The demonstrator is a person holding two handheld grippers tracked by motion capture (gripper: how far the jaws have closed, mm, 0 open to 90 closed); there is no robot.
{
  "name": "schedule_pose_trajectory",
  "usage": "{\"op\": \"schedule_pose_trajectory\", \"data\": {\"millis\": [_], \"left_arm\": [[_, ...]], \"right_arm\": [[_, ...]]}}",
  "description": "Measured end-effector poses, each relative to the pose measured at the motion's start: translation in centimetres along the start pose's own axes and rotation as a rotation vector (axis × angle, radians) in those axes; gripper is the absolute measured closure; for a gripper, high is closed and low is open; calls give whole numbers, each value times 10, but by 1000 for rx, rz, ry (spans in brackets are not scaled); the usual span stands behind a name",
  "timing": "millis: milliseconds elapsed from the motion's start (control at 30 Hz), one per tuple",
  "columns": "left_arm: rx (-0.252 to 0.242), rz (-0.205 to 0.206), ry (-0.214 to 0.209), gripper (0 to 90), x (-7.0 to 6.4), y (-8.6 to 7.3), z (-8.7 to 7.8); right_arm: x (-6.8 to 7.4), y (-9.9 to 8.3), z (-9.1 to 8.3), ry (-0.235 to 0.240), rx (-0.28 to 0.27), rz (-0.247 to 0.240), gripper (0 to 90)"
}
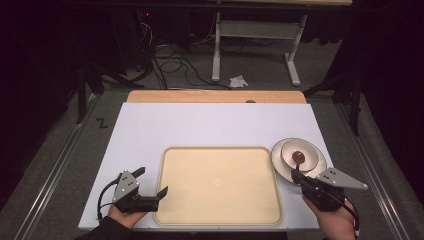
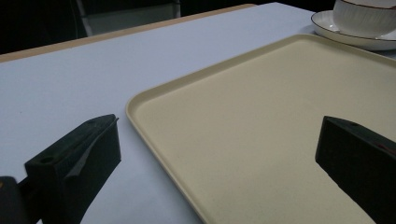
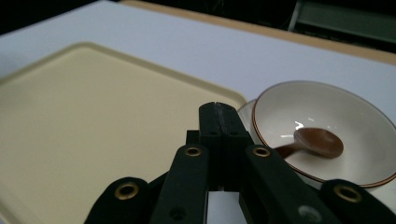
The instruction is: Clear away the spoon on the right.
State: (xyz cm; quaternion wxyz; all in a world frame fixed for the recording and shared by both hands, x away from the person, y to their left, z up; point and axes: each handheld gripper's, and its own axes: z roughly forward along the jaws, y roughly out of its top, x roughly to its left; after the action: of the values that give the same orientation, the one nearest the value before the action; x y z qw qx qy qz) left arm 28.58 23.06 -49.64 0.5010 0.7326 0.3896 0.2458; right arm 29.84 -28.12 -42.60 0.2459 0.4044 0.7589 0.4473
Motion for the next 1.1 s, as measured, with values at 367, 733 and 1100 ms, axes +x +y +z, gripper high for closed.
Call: {"op": "schedule_pose_trajectory", "data": {"millis": [367, 733, 1100], "left_arm": [[-3, 10, -9, 7, -1, 1, -2], [-11, 13, -16, 7, -1, 2, -2], [-4, 24, -30, 7, -2, 4, 3]], "right_arm": [[49, -16, 16, 30, -11, -32, 900], [27, -26, 4, -74, -17, 35, 900], [11, -35, -11, -101, -28, 76, 900]]}}
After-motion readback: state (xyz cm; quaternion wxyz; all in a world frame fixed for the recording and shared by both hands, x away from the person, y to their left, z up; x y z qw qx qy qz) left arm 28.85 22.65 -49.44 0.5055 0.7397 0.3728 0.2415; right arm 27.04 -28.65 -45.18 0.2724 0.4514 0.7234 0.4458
